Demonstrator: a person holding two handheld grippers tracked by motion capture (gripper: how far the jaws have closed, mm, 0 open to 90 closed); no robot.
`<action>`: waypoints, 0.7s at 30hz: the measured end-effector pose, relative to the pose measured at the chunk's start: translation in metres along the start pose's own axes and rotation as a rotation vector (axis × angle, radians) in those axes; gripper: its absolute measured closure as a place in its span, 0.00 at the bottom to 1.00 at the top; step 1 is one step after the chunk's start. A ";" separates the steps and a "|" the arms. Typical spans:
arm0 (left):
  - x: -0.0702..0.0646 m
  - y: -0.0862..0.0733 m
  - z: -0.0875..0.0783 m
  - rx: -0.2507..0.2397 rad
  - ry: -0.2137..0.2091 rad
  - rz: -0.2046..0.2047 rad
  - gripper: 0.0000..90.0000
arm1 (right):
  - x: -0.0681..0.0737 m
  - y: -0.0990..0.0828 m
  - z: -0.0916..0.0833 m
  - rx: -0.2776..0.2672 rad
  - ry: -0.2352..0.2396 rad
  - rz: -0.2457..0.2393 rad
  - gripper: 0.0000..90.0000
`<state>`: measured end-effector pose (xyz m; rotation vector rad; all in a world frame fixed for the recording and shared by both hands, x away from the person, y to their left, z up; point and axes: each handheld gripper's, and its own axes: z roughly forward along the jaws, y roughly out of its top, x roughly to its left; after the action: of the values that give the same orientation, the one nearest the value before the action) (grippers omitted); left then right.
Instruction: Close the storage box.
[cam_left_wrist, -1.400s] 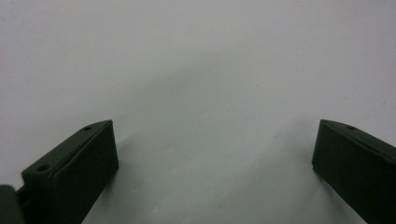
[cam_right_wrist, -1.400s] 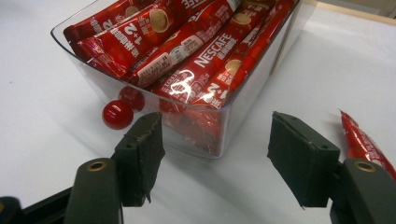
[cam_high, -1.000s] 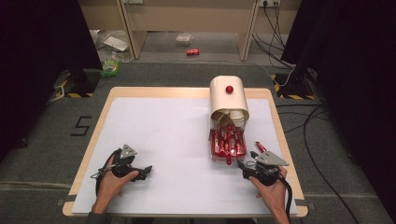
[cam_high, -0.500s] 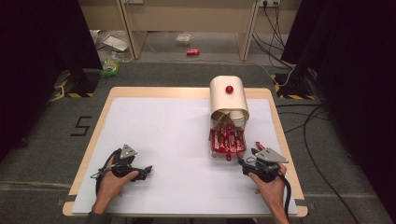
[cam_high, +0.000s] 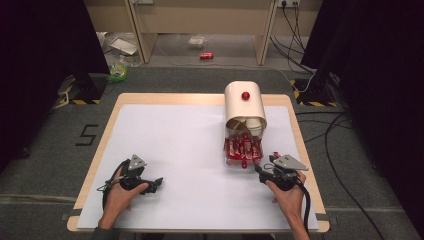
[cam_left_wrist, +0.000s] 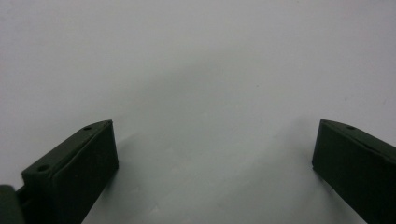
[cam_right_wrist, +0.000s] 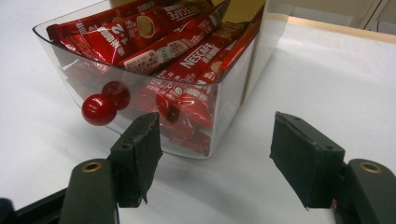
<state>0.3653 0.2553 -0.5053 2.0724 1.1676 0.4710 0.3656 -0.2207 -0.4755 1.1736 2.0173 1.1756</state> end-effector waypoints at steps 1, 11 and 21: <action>0.000 0.000 0.000 0.000 0.000 0.000 0.00 | -0.001 0.001 0.001 0.000 0.000 -0.003 0.37; 0.000 0.000 0.000 0.000 0.000 0.000 0.00 | -0.003 0.004 0.009 0.000 -0.009 0.010 0.37; 0.000 0.000 0.000 0.000 0.000 0.000 0.00 | -0.005 0.006 0.014 -0.002 -0.016 0.016 0.37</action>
<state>0.3652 0.2553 -0.5053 2.0722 1.1678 0.4710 0.3805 -0.2177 -0.4772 1.1964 1.9979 1.1728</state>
